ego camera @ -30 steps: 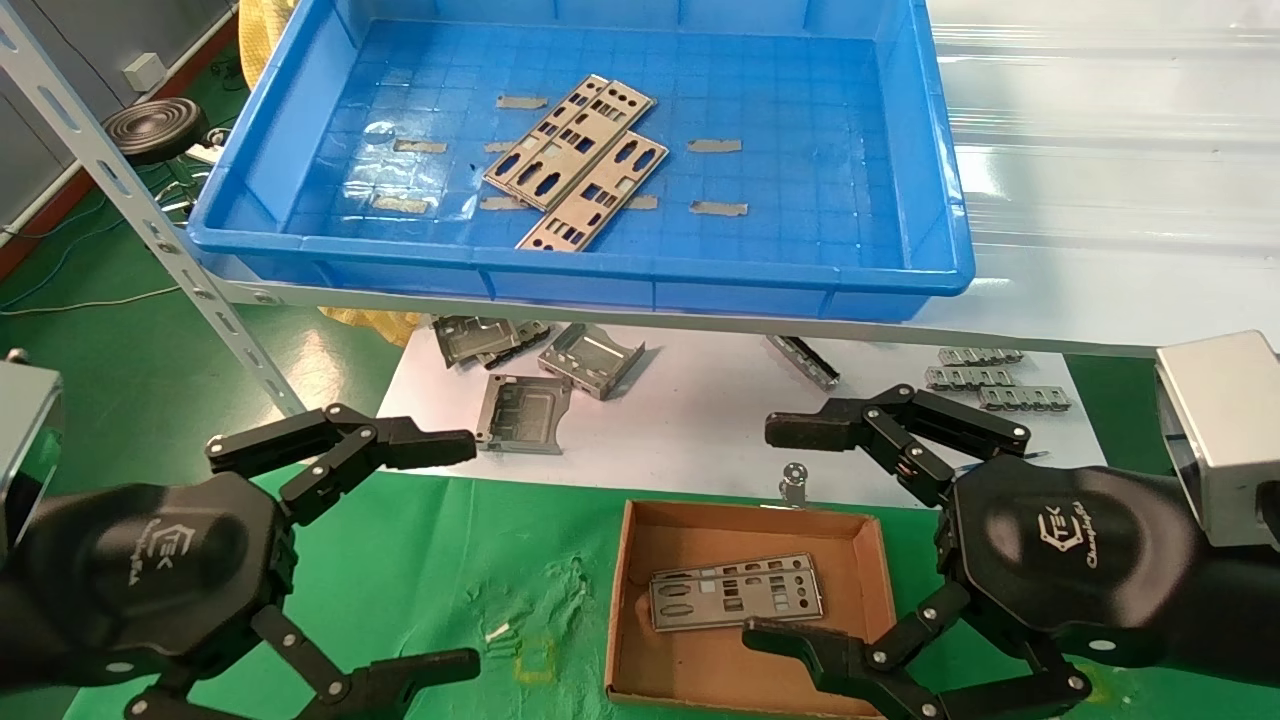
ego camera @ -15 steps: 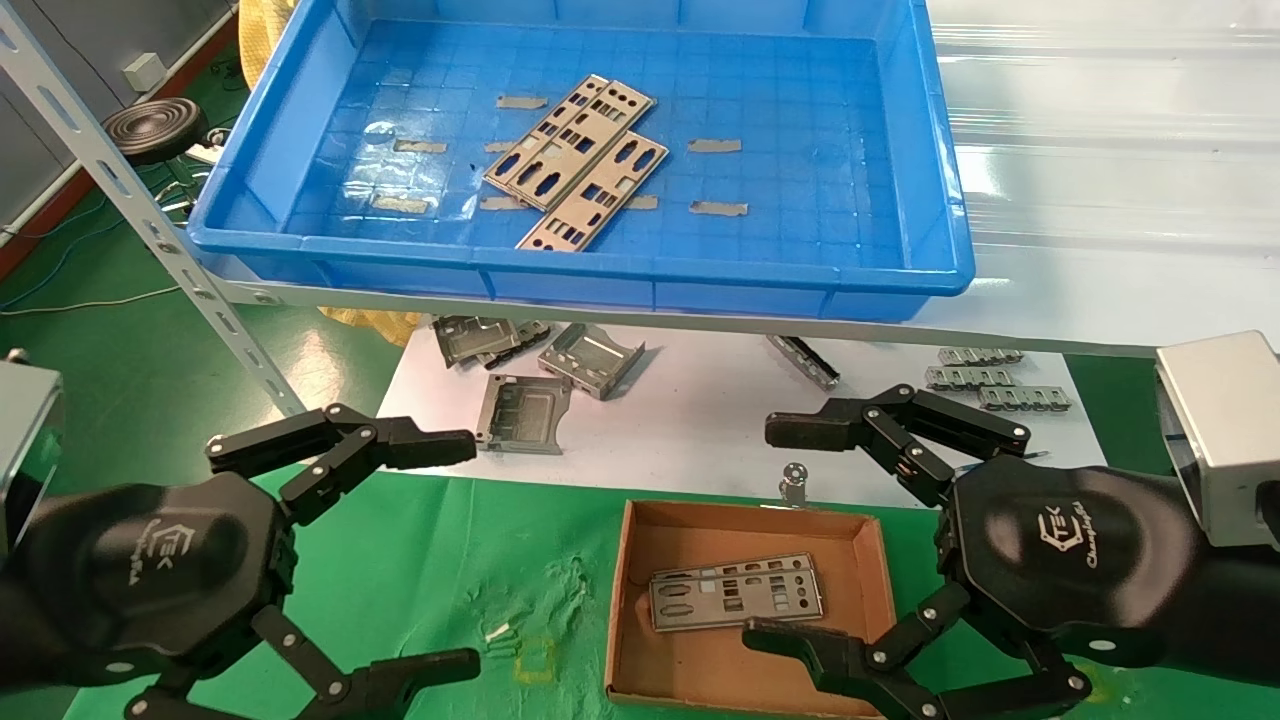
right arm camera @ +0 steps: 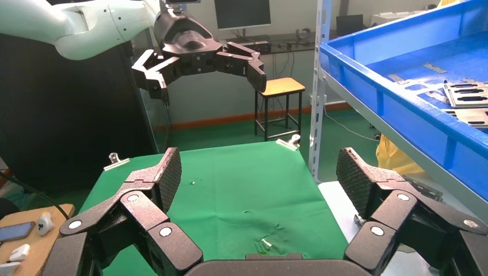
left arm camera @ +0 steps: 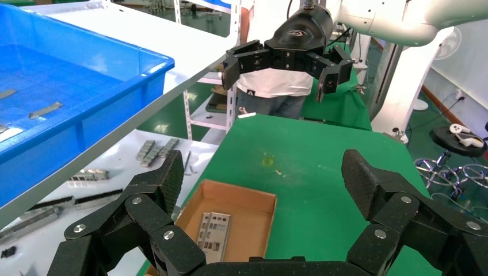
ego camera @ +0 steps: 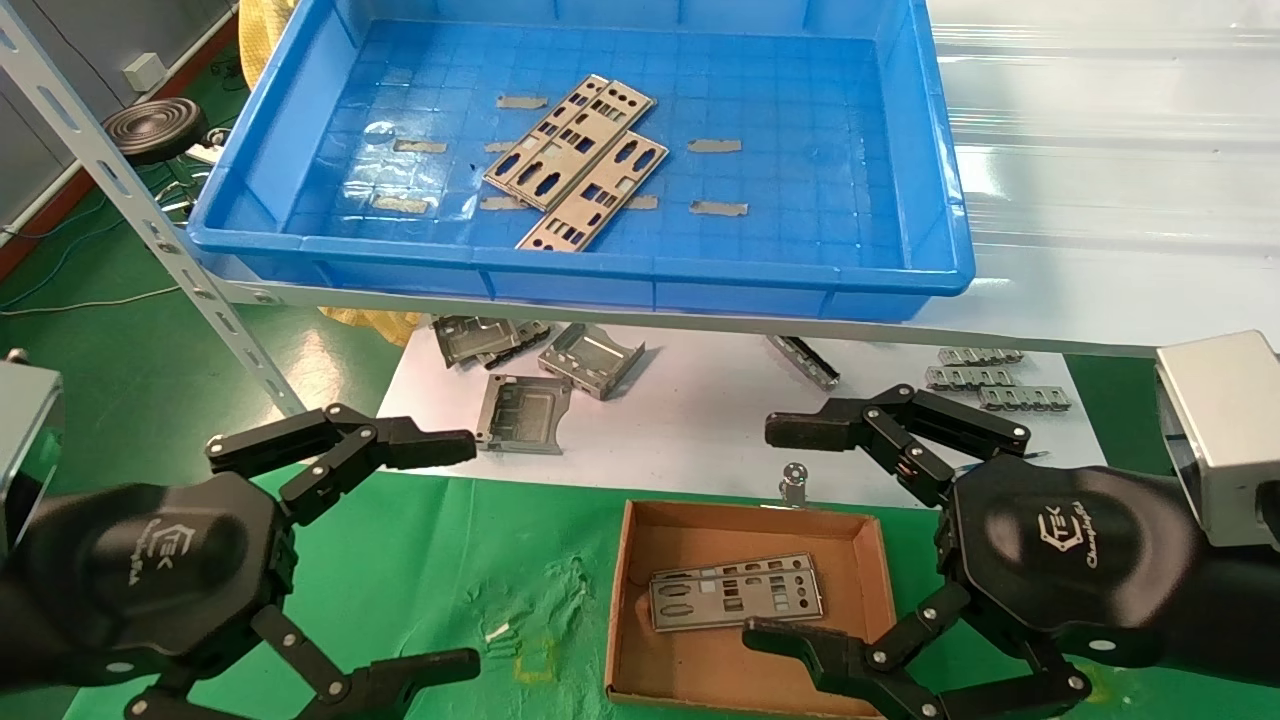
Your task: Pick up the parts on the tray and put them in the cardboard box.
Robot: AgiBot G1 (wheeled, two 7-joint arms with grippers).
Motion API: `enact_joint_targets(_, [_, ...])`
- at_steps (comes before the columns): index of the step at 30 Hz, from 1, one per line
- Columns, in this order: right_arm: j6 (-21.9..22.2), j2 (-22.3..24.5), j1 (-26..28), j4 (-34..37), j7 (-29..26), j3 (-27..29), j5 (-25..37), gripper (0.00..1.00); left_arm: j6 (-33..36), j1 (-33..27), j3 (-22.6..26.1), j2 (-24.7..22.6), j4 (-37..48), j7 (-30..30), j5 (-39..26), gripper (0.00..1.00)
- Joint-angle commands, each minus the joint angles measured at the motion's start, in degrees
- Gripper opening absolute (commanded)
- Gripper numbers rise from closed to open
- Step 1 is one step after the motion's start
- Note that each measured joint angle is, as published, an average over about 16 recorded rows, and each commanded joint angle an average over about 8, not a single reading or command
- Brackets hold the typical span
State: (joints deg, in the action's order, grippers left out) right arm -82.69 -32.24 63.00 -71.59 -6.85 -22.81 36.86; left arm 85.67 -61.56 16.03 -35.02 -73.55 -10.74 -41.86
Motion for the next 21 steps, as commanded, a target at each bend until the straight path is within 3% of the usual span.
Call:
enact_joint_targets(1, [0.0,0.0,0.0,0.0,0.0,0.0,0.0,1.0,0.0,0.0,0.0,0.0,0.0,0.0,0.0,1.0])
enact_joint_targets(21, [0.0,0.0,0.0,0.0,0.0,0.0,0.0,1.0,0.0,0.0,0.0,0.0,0.0,0.0,0.0,1.0])
